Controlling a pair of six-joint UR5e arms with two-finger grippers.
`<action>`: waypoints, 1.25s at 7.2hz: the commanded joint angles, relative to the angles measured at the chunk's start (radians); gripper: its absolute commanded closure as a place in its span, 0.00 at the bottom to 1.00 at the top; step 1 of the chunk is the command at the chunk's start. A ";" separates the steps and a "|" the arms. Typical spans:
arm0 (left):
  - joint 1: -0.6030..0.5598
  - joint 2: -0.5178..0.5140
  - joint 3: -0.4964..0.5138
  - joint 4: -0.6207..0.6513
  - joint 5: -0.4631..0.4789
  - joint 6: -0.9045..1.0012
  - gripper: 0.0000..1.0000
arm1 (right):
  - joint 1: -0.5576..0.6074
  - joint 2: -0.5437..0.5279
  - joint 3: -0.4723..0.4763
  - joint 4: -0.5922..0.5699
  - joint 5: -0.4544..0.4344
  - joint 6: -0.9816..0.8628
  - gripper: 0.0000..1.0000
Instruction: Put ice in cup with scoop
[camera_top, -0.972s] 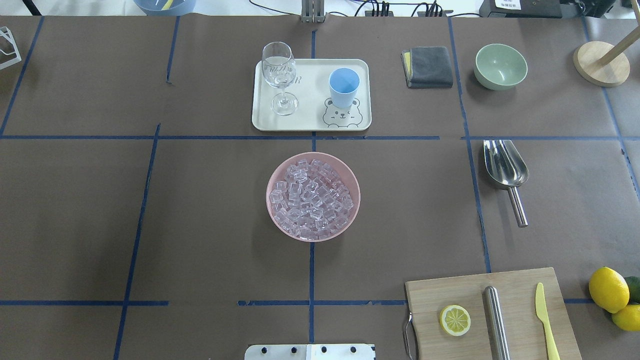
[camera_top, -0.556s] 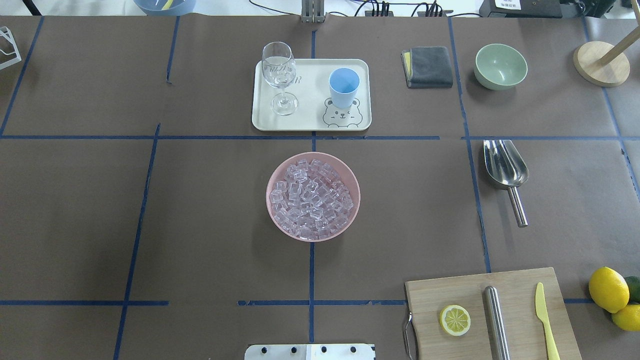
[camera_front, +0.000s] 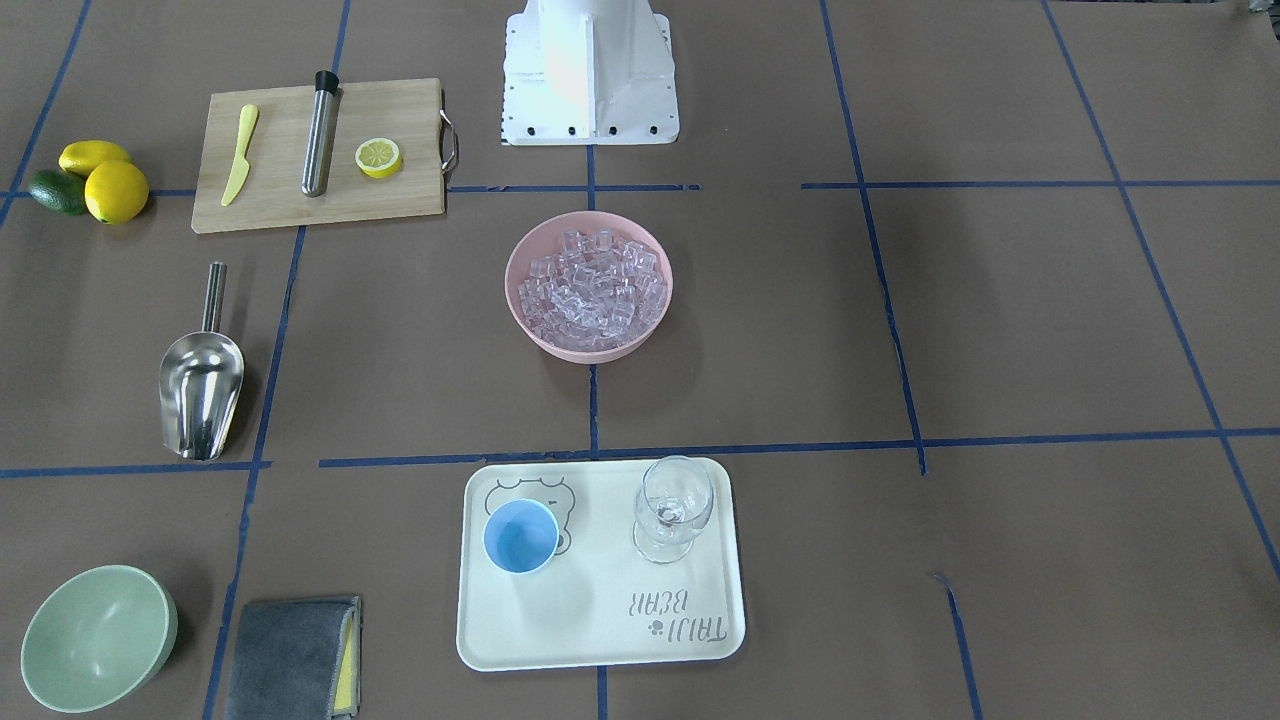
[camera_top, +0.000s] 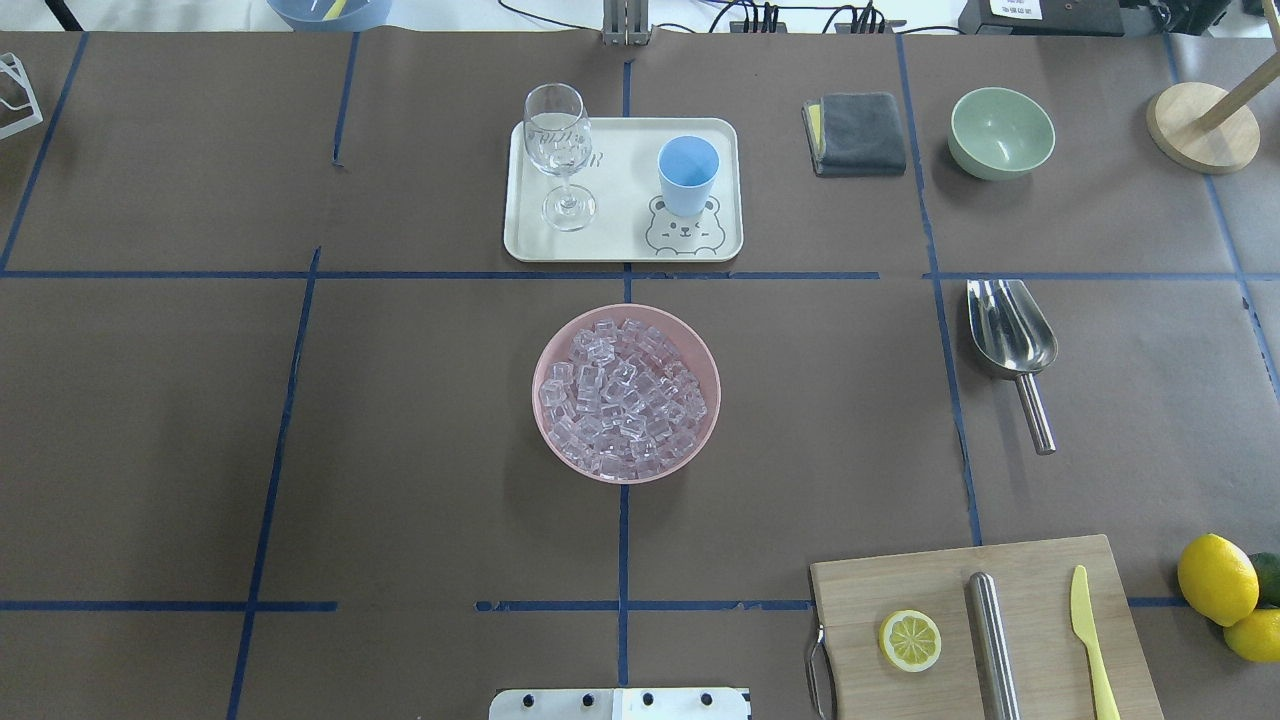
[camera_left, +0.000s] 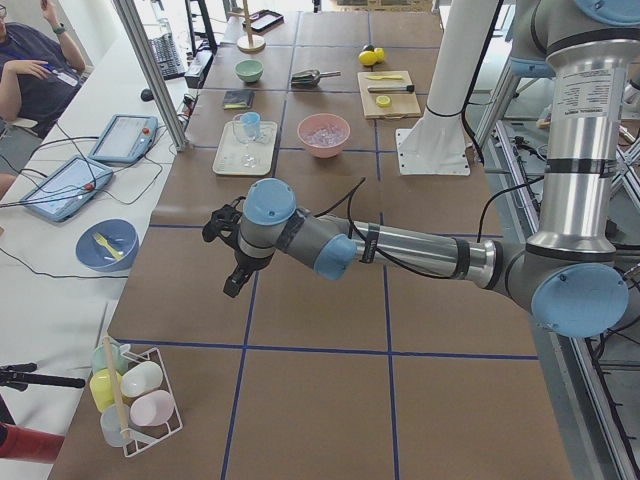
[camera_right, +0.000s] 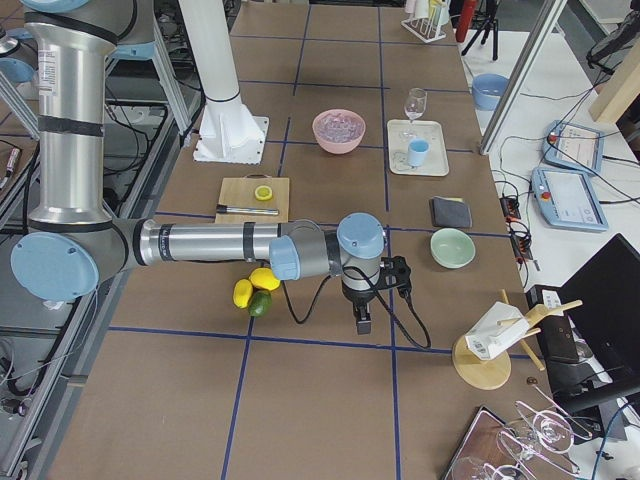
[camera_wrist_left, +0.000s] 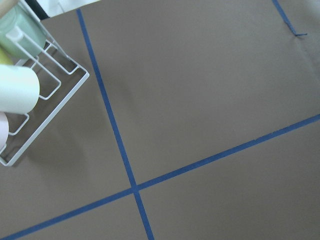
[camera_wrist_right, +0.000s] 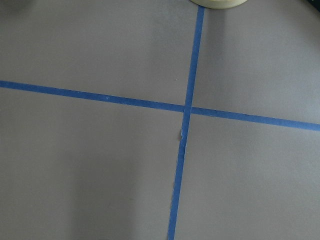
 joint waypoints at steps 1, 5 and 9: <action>0.135 0.000 0.007 -0.265 0.003 0.011 0.00 | -0.026 0.015 0.001 0.000 -0.001 0.002 0.00; 0.449 -0.049 0.031 -0.547 0.011 -0.001 0.00 | -0.069 0.020 0.007 0.037 -0.002 0.001 0.00; 0.662 -0.257 0.169 -0.631 0.014 0.002 0.00 | -0.115 0.020 0.059 0.037 -0.002 0.036 0.00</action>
